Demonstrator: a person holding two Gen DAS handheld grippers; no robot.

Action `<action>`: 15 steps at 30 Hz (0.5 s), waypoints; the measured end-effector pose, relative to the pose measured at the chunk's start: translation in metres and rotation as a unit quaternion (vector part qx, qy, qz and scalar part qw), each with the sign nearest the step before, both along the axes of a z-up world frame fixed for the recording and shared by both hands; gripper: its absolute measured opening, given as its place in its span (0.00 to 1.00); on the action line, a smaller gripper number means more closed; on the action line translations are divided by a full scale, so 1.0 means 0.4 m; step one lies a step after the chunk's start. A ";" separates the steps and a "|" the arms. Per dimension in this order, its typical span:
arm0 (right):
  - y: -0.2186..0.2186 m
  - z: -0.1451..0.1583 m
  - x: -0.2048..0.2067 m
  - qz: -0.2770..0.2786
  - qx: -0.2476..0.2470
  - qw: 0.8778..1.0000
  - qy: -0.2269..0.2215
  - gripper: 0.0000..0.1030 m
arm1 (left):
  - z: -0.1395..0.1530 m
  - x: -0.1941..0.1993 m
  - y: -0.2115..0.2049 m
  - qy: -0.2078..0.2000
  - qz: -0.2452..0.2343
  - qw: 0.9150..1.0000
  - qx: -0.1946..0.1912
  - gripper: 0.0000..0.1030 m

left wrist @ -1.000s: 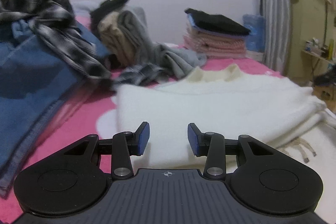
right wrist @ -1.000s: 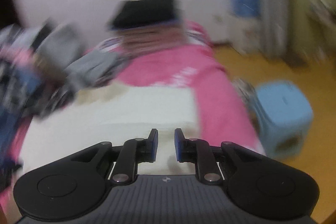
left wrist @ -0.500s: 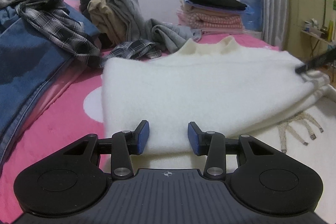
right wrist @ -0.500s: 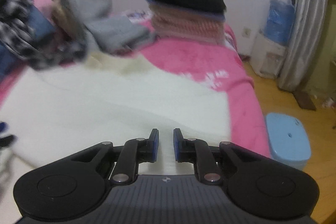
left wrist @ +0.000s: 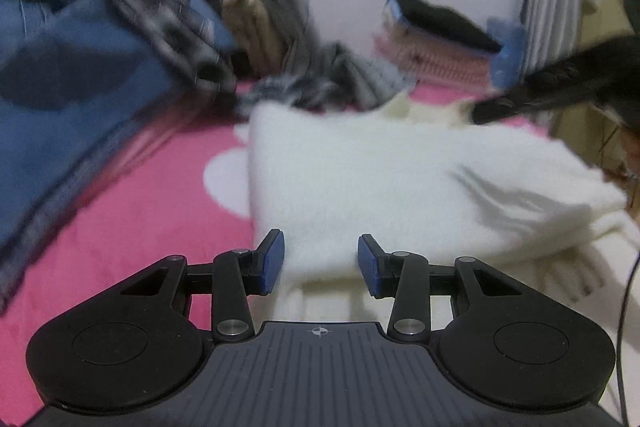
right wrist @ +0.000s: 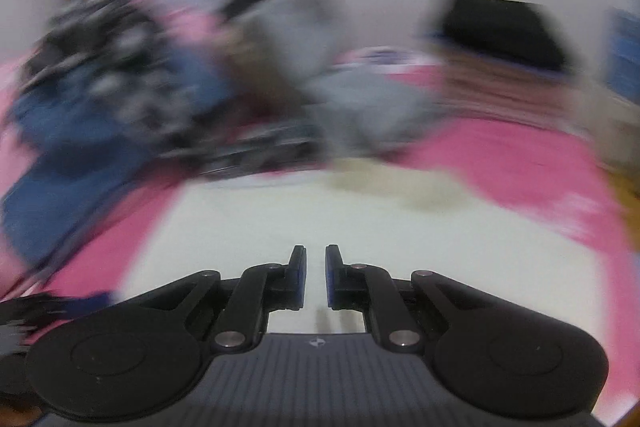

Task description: Fold clothes

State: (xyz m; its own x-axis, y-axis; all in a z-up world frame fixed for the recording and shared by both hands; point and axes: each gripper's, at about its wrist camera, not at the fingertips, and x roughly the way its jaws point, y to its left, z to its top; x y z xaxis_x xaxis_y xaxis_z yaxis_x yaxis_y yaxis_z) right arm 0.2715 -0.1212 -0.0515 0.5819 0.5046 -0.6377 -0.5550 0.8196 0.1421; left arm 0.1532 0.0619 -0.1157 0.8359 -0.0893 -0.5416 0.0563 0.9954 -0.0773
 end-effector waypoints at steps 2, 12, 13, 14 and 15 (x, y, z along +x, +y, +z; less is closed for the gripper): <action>0.087 -0.049 0.013 0.042 -0.027 0.999 0.006 0.08 | -0.010 -0.002 -0.007 -0.002 -0.003 1.000 0.009 0.39; 0.225 -0.013 0.026 0.090 -0.058 0.994 -0.014 0.06 | -0.037 -0.012 -0.009 -0.008 -0.017 1.000 0.015 0.40; 0.248 -0.008 0.028 0.108 -0.044 0.993 -0.011 0.06 | -0.039 -0.014 -0.012 -0.010 -0.016 1.000 0.018 0.40; 0.274 -0.030 0.034 0.119 -0.057 0.991 -0.012 0.05 | -0.039 -0.016 -0.015 -0.012 -0.015 1.000 0.021 0.40; 0.301 -0.061 0.040 0.127 -0.079 0.989 -0.015 0.05 | -0.041 -0.017 -0.019 -0.014 -0.015 1.000 0.023 0.40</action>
State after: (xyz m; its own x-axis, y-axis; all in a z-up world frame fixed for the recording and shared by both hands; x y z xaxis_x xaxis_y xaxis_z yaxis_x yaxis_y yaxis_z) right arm 0.2873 -0.0007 -0.0758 0.4684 0.5332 -0.7045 -0.7481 0.6636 0.0048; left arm 0.1463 0.0545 -0.1320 0.8485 -0.0894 -0.5215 0.0870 0.9958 -0.0290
